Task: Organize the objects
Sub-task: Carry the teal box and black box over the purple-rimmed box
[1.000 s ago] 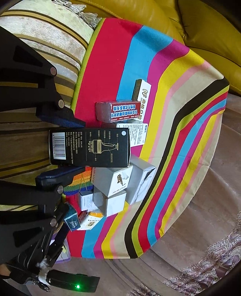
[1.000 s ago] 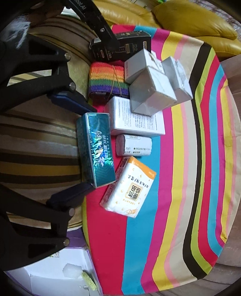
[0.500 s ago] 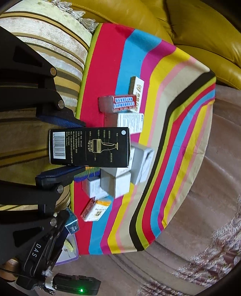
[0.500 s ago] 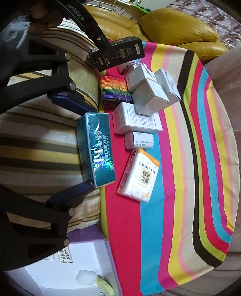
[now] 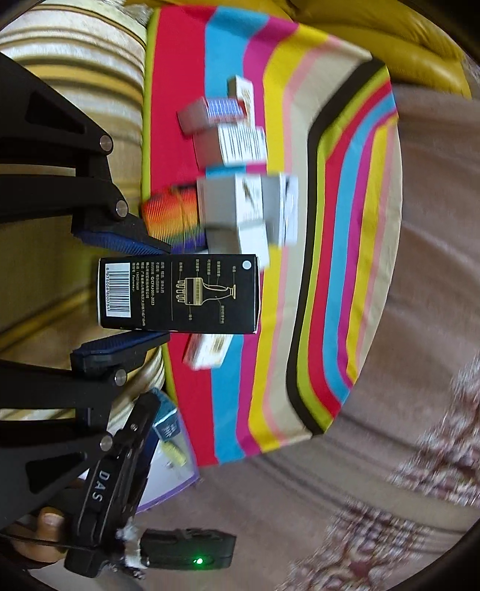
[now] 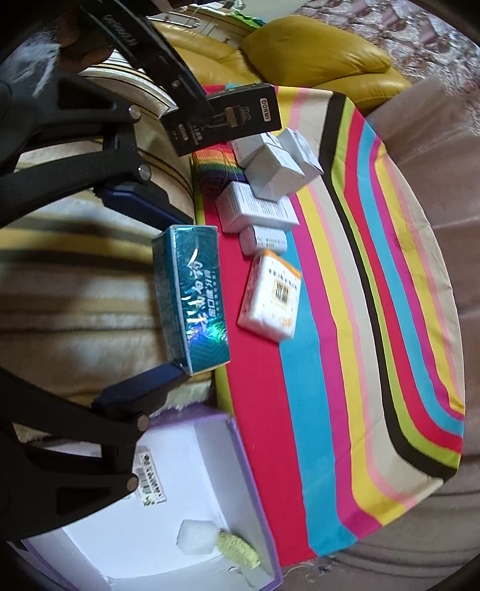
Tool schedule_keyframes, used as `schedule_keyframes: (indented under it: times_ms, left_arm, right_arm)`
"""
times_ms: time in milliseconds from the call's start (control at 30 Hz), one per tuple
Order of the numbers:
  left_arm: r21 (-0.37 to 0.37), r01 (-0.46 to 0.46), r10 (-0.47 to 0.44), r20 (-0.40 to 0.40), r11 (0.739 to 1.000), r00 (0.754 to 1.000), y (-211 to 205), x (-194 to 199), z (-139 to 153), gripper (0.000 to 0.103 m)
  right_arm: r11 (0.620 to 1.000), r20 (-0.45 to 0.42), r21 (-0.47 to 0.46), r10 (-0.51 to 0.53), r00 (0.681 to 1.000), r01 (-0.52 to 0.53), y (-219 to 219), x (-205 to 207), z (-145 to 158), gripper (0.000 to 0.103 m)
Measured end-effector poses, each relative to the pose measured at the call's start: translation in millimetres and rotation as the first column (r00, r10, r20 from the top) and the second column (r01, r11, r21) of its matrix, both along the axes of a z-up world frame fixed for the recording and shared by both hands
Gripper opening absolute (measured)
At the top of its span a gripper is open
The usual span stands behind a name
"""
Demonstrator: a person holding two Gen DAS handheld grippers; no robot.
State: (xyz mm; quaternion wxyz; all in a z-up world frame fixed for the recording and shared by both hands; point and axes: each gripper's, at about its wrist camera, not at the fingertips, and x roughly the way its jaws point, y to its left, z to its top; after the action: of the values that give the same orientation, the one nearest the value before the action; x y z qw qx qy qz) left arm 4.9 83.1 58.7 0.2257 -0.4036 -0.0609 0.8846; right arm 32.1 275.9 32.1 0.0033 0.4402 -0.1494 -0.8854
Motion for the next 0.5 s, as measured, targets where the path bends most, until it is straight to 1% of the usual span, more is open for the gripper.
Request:
schedule_keyframes:
  times_ms: [100,233,500]
  left_arm:
    - [0.025,0.049,-0.049,0.010,0.998,0.999,12.2,-0.8,0.5,0.041]
    - [0.042,0.107,-0.108,0.027,0.993,0.994,29.6,-3.3,-1.8,0.041]
    - [0.048,0.204,-0.206,0.046,0.978,0.977,69.4,-4.8,-4.1,0.041]
  right_arm:
    - [0.999,-0.003,-0.007,-0.037,0.999,0.037,12.8,8.4,0.4,0.076]
    - [0.996,-0.002,-0.023,-0.088,0.996,0.088,33.5,20.2,-0.1,0.076]
    - [0.978,0.007,-0.038,-0.205,0.979,0.205,77.8,43.8,-1.6,0.076]
